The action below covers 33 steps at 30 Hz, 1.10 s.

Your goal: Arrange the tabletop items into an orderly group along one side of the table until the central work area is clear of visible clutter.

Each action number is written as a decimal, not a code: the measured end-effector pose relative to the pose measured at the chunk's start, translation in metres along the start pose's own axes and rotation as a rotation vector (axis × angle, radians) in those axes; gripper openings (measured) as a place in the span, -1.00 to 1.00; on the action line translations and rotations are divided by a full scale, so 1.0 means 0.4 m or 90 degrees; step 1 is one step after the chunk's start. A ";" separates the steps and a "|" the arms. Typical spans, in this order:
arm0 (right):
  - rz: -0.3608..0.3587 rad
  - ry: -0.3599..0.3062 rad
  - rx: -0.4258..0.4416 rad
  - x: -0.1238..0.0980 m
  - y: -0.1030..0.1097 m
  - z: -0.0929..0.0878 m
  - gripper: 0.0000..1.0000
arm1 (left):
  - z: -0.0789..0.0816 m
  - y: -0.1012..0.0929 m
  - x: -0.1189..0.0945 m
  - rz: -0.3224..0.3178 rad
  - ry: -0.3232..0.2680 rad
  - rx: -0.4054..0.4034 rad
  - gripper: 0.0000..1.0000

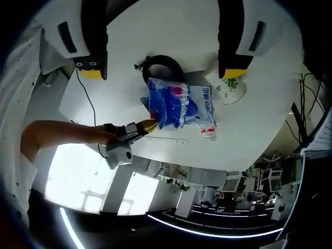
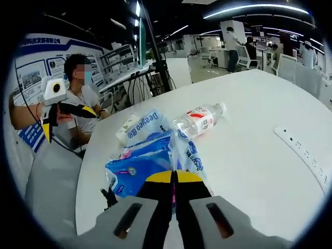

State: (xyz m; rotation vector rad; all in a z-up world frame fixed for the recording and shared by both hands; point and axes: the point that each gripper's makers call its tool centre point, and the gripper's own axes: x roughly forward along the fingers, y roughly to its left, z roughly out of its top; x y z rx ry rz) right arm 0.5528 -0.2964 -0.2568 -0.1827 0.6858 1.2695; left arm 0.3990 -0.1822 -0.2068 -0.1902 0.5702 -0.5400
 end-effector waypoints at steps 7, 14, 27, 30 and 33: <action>-0.008 -0.026 0.031 -0.030 0.006 0.012 -1.00 | 0.020 -0.011 0.003 -0.007 -0.007 0.009 0.78; -0.026 -0.054 0.057 -0.065 0.008 0.023 -1.00 | 0.039 -0.026 0.014 -0.017 -0.010 0.020 0.75; -0.056 -0.120 0.089 -0.131 0.027 0.071 -1.00 | 0.097 -0.033 0.061 -0.024 -0.027 0.028 0.50; -0.066 -0.131 0.091 -0.145 0.031 0.079 -1.00 | 0.109 -0.031 0.075 -0.020 -0.029 0.022 0.41; -0.071 -0.146 0.097 -0.160 0.038 0.089 -1.00 | 0.117 -0.032 0.090 -0.017 -0.026 0.022 0.33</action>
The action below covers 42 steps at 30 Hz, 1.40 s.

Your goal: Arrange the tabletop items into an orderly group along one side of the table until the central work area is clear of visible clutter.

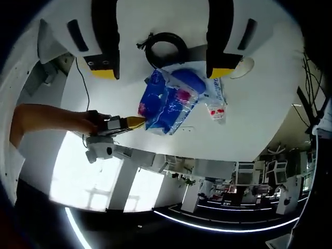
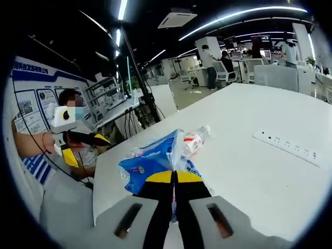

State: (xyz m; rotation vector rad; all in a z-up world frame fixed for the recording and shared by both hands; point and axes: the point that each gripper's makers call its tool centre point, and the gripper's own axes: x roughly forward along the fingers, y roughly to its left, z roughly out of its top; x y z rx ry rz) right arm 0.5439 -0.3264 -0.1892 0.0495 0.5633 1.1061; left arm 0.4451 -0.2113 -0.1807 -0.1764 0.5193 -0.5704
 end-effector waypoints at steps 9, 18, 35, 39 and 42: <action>-0.020 -0.043 0.029 -0.040 0.016 0.020 -1.00 | 0.002 -0.011 0.047 0.012 0.013 -0.006 -0.06; -0.034 -0.077 0.050 -0.081 0.034 0.032 -1.00 | 0.003 -0.024 0.083 0.024 0.018 -0.010 -0.40; -0.058 -0.117 0.072 -0.154 0.048 0.032 -1.00 | 0.037 -0.072 0.110 0.014 0.014 0.034 -1.00; -0.066 -0.122 0.073 -0.172 0.048 0.028 -1.00 | 0.041 -0.085 0.114 0.008 0.016 0.047 -1.00; -0.073 -0.128 0.076 -0.191 0.047 0.026 -1.00 | 0.047 -0.095 0.119 0.003 0.019 0.057 -1.00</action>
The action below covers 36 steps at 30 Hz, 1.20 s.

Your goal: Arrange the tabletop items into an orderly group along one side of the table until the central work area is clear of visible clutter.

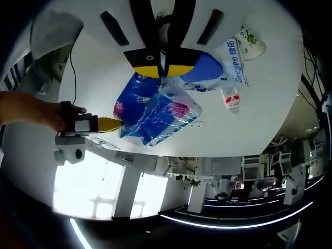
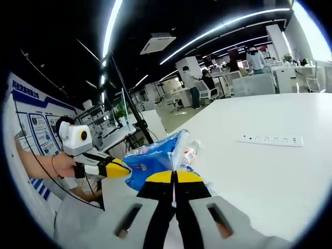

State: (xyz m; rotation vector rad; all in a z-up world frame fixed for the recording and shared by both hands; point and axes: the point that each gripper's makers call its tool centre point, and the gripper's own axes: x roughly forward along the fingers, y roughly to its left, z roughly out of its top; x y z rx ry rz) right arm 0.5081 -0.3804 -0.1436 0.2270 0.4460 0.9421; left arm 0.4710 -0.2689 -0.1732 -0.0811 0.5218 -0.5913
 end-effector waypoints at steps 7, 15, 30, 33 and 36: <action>-0.015 -0.013 -0.003 -0.040 -0.007 0.007 -1.00 | 0.023 -0.031 0.007 -0.017 0.001 0.023 -1.00; -0.034 -0.029 -0.004 -0.090 -0.017 0.018 -1.00 | 0.045 -0.077 0.023 -0.043 0.004 0.046 -1.00; -0.089 -0.061 -0.006 -0.218 -0.058 0.038 -1.00 | 0.087 -0.179 0.079 -0.095 0.006 0.070 -1.00; -0.102 -0.063 -0.009 -0.248 -0.069 0.041 -1.00 | 0.095 -0.204 0.094 -0.105 0.004 0.072 -1.00; -0.116 -0.068 -0.008 -0.280 -0.083 0.042 -1.00 | 0.098 -0.233 0.113 -0.120 0.006 0.077 -1.00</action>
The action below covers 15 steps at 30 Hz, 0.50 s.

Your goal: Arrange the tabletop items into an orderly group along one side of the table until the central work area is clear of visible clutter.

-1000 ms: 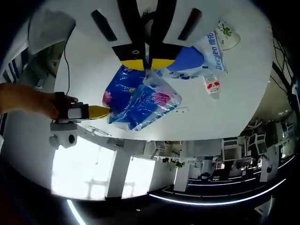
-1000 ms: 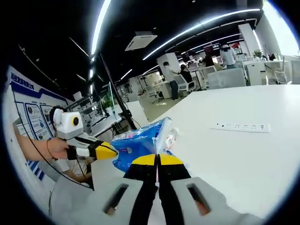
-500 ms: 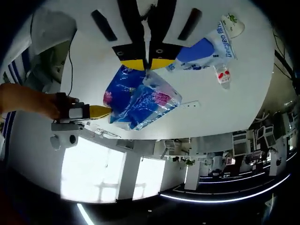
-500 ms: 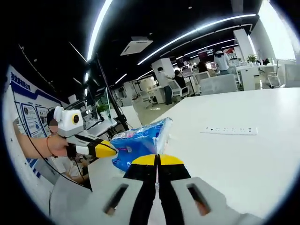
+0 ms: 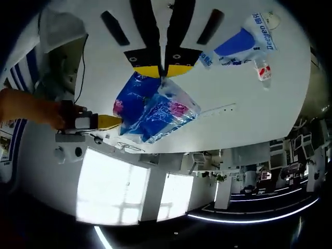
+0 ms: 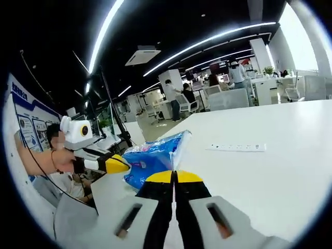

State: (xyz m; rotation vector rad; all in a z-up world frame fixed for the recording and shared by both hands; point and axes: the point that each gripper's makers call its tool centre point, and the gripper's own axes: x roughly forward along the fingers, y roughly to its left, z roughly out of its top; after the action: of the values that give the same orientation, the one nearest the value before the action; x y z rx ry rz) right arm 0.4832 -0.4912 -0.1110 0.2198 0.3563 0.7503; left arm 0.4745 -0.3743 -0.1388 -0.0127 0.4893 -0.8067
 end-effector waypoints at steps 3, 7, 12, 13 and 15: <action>-0.013 0.000 -0.001 -0.027 -0.019 0.000 -1.00 | 0.004 -0.024 0.023 -0.013 0.004 0.004 -1.00; -0.036 -0.006 0.002 -0.068 -0.049 0.003 -1.00 | 0.016 -0.058 0.054 -0.038 0.002 -0.002 -1.00; -0.055 -0.006 -0.002 -0.101 -0.075 0.004 -1.00 | 0.031 -0.084 0.088 -0.054 0.002 0.010 -1.00; -0.060 -0.007 -0.002 -0.110 -0.082 0.006 -1.00 | 0.038 -0.091 0.099 -0.059 0.001 0.012 -1.00; -0.067 -0.008 -0.004 -0.123 -0.093 0.010 -1.00 | 0.045 -0.099 0.109 -0.063 -0.002 0.013 -1.00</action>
State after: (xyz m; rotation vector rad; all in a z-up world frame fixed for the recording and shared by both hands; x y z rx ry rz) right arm 0.4748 -0.5524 -0.1074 0.1986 0.3511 0.6457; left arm 0.4803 -0.4352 -0.1331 -0.0192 0.4807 -0.9093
